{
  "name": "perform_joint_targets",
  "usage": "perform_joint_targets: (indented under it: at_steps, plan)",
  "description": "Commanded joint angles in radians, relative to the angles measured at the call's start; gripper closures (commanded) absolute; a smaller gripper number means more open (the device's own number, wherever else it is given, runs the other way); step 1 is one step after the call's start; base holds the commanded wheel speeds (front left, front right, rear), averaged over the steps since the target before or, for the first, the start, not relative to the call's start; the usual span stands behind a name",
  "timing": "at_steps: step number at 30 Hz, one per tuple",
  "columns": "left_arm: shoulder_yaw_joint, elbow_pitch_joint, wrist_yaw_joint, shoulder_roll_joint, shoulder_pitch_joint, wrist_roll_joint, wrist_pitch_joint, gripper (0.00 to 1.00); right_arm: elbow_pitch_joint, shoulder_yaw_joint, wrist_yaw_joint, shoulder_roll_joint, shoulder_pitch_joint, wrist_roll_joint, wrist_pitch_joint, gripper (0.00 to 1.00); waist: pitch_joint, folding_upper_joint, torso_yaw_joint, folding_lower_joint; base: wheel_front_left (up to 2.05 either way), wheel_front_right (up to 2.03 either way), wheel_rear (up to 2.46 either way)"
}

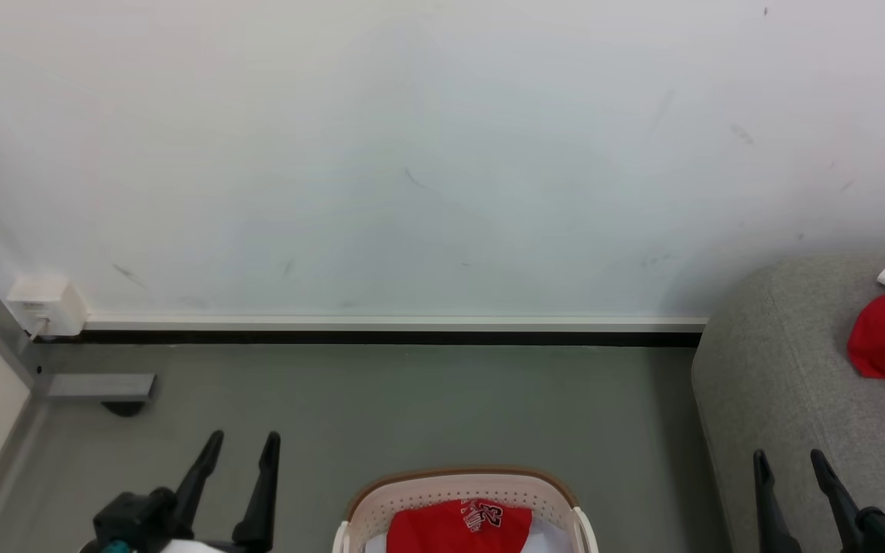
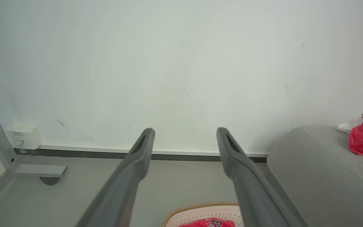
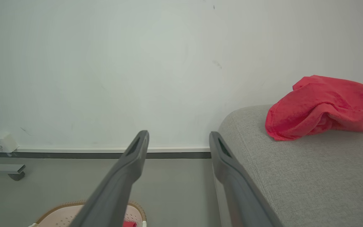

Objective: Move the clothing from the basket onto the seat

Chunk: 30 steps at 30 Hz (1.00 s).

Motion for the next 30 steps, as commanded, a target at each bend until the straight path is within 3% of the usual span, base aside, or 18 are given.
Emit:
perform_joint_targets:
  at_steps: [1,13,24,30]
  plan:
    - [0.017,0.000,-0.010,-0.008,0.021,0.017,0.000,0.00,0.006,0.002,-0.002,-0.001,0.016,0.012,-0.007,0.00,-0.003,0.0000,-0.003,0.0002,0.00,0.00,0.00]
    - [0.109,0.026,-0.085,-0.087,0.057,0.108,-0.001,0.00,0.014,0.052,-0.002,0.000,0.026,0.042,-0.006,0.00,-0.016,0.0000,-0.010,0.0002,0.00,0.00,0.00]
    - [0.151,0.031,-0.102,-0.117,0.060,0.135,-0.001,0.00,-0.001,0.068,-0.002,0.000,0.007,0.053,-0.006,0.00,-0.007,0.0000,-0.047,0.0002,0.00,0.00,0.00]
    - [0.106,0.051,-0.105,-0.108,0.019,0.127,-0.001,0.00,-0.023,0.081,-0.002,0.000,-0.017,0.054,-0.007,0.00,0.020,0.0000,-0.088,0.0002,0.00,0.00,0.00]
